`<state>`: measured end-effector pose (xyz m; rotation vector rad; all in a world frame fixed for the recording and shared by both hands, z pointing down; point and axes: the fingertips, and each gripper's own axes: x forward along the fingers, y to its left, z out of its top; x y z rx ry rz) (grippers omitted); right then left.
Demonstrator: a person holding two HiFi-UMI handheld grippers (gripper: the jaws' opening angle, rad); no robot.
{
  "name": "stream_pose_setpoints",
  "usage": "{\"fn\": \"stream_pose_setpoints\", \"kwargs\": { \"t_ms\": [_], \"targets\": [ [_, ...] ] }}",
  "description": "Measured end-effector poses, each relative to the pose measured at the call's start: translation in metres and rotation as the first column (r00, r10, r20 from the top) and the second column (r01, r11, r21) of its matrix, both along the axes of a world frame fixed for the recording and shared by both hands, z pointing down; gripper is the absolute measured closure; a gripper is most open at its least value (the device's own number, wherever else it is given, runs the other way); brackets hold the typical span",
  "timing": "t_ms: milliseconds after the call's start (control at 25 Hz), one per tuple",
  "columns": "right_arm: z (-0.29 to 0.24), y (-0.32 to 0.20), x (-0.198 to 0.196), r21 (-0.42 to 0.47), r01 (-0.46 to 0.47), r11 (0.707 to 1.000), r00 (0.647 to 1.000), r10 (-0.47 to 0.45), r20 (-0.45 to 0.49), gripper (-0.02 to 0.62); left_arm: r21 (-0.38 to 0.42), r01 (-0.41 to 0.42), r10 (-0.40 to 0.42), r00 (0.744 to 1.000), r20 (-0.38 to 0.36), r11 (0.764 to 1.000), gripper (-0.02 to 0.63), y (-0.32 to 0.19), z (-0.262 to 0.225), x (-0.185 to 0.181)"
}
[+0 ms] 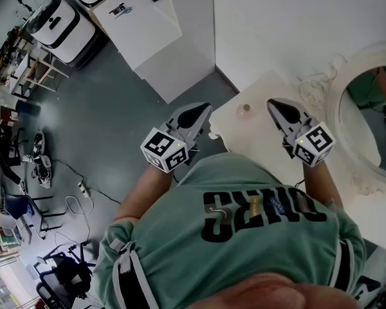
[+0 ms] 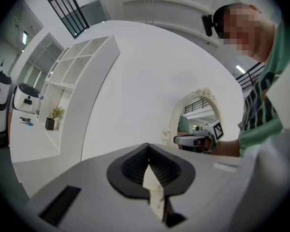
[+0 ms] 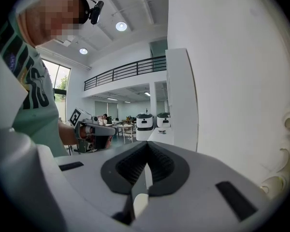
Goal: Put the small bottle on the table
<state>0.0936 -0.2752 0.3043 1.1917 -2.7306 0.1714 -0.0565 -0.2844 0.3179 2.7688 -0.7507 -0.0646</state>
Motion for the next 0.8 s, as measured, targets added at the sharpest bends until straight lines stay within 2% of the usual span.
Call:
{"fn": "stream_pose_setpoints", "kwargs": {
  "t_ms": [800],
  "targets": [
    [0.003,0.008,-0.003,0.006,0.013,1.0,1.0,-0.013,-0.014,0.601,-0.002,0.022,-0.022,1.0,-0.007,1.0,0.597,0.012,0.002,-0.007]
  ]
}}
